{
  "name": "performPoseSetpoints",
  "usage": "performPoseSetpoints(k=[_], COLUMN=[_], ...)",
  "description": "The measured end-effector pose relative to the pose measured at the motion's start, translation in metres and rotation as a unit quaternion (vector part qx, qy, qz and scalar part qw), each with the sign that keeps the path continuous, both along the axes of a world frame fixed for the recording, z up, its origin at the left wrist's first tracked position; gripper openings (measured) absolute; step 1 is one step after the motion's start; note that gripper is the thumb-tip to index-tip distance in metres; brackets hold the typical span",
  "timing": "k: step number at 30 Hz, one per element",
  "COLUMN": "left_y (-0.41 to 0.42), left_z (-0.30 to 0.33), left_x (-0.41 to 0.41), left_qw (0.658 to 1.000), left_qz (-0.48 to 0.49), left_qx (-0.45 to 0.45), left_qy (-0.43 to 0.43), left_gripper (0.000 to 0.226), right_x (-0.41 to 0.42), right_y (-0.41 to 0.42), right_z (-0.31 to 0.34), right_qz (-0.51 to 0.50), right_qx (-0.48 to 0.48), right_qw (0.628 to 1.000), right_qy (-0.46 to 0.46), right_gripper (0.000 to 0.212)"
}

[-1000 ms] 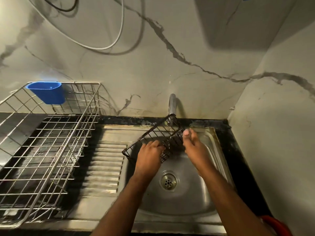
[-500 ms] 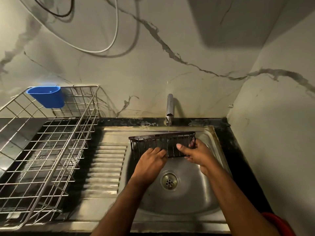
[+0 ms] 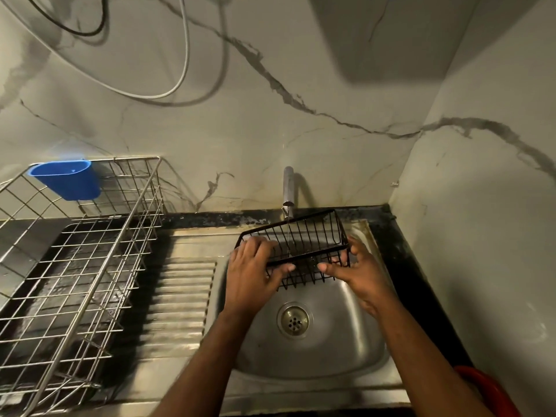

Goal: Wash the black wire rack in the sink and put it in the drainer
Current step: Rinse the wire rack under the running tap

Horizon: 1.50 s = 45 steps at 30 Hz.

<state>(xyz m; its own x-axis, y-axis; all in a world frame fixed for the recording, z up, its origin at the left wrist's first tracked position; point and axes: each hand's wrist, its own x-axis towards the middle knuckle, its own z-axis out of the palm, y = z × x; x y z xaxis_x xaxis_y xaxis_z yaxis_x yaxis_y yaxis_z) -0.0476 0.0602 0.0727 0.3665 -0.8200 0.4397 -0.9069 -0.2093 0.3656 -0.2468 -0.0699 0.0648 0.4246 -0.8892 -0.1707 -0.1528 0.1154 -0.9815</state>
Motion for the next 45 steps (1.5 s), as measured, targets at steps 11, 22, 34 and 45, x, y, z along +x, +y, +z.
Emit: performPoseSetpoints(k=[11, 22, 34, 45], left_y=[-0.002, 0.008, 0.012, 0.019], left_z=[0.002, -0.015, -0.012, -0.019], left_x=[-0.016, -0.02, -0.014, 0.017], left_qw=[0.978, 0.959, 0.977, 0.984], left_qz=[-0.046, -0.097, -0.076, -0.008], left_qx=[0.2, 0.188, 0.153, 0.149], left_qy=[-0.021, -0.187, -0.126, -0.096], left_gripper=[0.018, 0.032, 0.034, 0.017], right_x=[0.005, 0.021, 0.037, 0.047], right_y=[0.007, 0.0, -0.002, -0.009], right_z=[0.001, -0.004, -0.002, -0.009], right_qz=[0.086, -0.016, -0.035, -0.055], right_qx=[-0.042, 0.075, 0.036, -0.007], right_qw=[0.995, 0.996, 0.999, 0.998], right_qy=[-0.026, 0.037, 0.008, 0.039], right_gripper=[0.069, 0.041, 0.041, 0.02])
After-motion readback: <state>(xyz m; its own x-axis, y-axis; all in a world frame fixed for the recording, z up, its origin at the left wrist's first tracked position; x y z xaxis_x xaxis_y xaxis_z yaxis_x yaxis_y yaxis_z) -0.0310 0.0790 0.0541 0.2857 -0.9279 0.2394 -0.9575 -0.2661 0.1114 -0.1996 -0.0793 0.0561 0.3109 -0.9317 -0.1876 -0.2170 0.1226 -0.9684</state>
